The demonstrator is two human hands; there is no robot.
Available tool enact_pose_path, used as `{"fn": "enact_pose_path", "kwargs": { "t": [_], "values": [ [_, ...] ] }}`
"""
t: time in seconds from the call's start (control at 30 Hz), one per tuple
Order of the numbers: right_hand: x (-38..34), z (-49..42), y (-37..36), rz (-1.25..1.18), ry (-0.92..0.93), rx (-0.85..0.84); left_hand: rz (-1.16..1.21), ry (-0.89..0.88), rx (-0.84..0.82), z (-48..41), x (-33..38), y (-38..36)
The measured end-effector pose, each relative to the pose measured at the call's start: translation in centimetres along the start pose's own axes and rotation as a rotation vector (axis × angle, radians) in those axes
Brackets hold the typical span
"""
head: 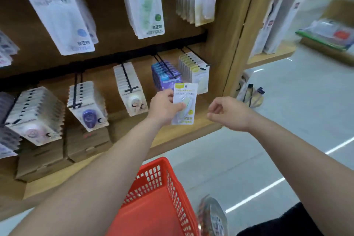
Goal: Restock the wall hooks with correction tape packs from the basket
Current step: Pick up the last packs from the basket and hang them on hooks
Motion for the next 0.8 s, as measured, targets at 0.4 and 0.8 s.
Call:
{"fn": "enact_pose_path", "kwargs": {
  "t": [0.4, 0.8],
  "values": [
    [6.1, -0.5, -0.1, -0.13, -0.075, -0.048, 0.003, -0.049, 0.113, -11.1, 1.8, -6.2],
    [6.9, -0.7, -0.8, -0.15, -0.118, -0.106, 0.119, -0.085, 0.172, -11.7, 1.3, -7.2]
  ]
}}
Point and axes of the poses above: each hand's wrist, its own z-axis away from the middle knuckle, its own y-axis out of the back of the hand, x = y × z, the point moved 3 cm from there along -z, towards the middle knuckle, and after that the axes turned 12 degrees about -x, right-handed, at the moved point
